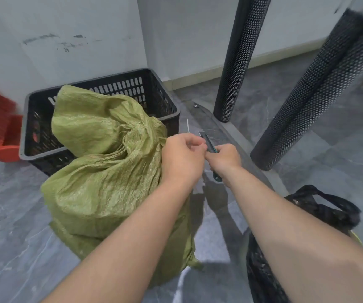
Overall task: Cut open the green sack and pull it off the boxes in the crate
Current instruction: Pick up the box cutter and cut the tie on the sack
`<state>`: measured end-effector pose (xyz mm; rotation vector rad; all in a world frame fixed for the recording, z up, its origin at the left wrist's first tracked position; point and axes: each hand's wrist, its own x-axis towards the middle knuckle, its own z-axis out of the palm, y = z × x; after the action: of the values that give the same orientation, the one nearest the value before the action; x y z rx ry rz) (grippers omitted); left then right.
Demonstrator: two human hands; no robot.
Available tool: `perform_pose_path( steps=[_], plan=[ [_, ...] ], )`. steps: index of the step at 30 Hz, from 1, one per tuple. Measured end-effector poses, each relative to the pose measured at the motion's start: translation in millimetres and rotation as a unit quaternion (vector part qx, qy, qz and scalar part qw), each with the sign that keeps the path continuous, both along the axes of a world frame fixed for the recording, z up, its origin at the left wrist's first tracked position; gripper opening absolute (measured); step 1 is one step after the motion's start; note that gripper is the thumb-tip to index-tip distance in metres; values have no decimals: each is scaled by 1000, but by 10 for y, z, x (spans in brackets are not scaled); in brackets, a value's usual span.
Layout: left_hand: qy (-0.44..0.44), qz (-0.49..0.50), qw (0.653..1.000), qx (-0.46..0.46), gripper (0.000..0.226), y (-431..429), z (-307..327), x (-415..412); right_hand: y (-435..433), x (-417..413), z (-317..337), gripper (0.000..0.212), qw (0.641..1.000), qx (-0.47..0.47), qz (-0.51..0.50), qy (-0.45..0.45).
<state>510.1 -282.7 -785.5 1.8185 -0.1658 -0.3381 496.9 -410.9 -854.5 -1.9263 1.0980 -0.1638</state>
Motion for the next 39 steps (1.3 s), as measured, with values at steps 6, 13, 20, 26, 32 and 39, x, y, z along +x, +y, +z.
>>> perform_pose_path(
  steps=[6, 13, 20, 26, 32, 39],
  plan=[
    [-55, -69, 985, 150, 19, -160, -458, -107, -150, 96, -592, 31, 990, -34, 1, 134],
    [48, -128, 972, 192, 30, -125, -926, -179, -86, 41, -1379, 28, 971, -52, 43, 231],
    [273, -97, 954, 73, 53, -190, -1276, -142, 181, -162, -1900, 25, 963, -45, 45, 262],
    [395, -48, 917, 0, 62, -189, -1471, -202, 251, -194, -2052, 26, 962, -36, 45, 265],
    [382, -40, 923, 12, 72, -171, -1494, -218, 232, -221, -2132, 27, 948, -93, 106, 284],
    [348, -13, 937, -16, 45, -65, -1298, -316, 249, -213, -1820, 26, 965, -61, 64, 248]
  ],
)
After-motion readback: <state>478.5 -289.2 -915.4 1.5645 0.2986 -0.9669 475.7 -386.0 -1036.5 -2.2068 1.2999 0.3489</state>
